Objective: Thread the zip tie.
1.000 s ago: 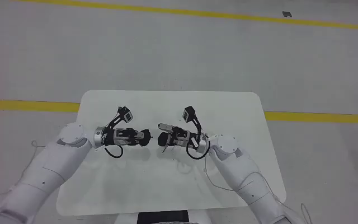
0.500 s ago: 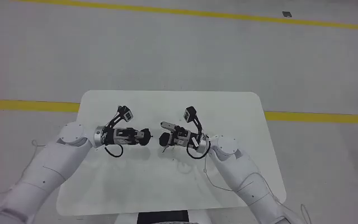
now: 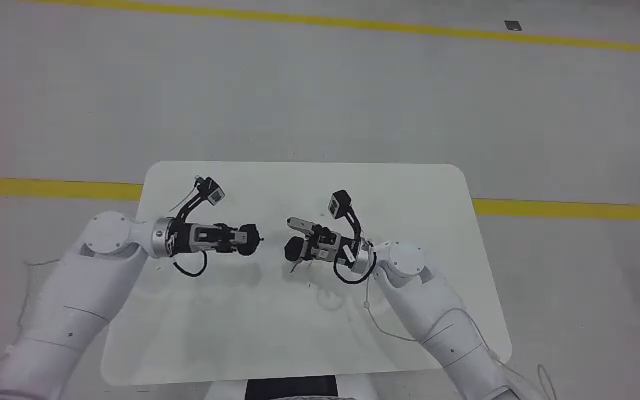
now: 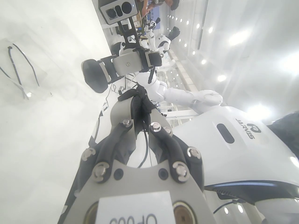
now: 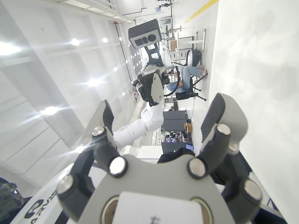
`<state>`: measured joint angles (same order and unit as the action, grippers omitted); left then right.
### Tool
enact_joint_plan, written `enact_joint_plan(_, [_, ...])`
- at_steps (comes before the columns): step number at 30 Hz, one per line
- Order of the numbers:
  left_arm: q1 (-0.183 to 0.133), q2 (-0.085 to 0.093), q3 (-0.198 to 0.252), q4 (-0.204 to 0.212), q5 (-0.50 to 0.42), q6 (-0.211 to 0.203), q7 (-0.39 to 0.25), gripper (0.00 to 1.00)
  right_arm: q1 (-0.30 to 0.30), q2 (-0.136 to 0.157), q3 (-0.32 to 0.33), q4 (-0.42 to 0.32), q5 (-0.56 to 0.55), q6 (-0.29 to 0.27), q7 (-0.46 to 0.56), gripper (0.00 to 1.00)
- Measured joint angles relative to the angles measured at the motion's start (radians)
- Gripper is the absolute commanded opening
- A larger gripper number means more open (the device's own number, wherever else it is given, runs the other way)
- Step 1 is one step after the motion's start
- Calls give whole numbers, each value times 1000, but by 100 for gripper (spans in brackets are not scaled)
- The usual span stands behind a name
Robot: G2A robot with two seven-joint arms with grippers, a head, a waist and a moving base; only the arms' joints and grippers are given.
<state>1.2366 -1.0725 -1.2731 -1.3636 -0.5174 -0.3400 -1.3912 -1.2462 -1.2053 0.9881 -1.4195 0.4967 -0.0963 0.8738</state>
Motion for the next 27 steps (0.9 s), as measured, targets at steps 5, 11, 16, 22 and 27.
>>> enact_joint_plan(5, [20,-30,-31,-7,19,0,1,0,0,0,0,0,0,0,0,100])
enact_joint_plan(11, [24,-38,-29,-10,2,0,1,0,0,0,0,0,0,0,0,100])
enact_joint_plan(16, [24,-38,-29,-10,2,0,1,0,0,0,0,0,0,0,0,100])
enact_joint_plan(22, [28,-32,-35,-41,18,0,1,0,0,0,0,0,0,0,0,100])
enact_joint_plan(27, [31,-26,-57,-28,54,0,1,0,0,0,0,0,0,0,0,100])
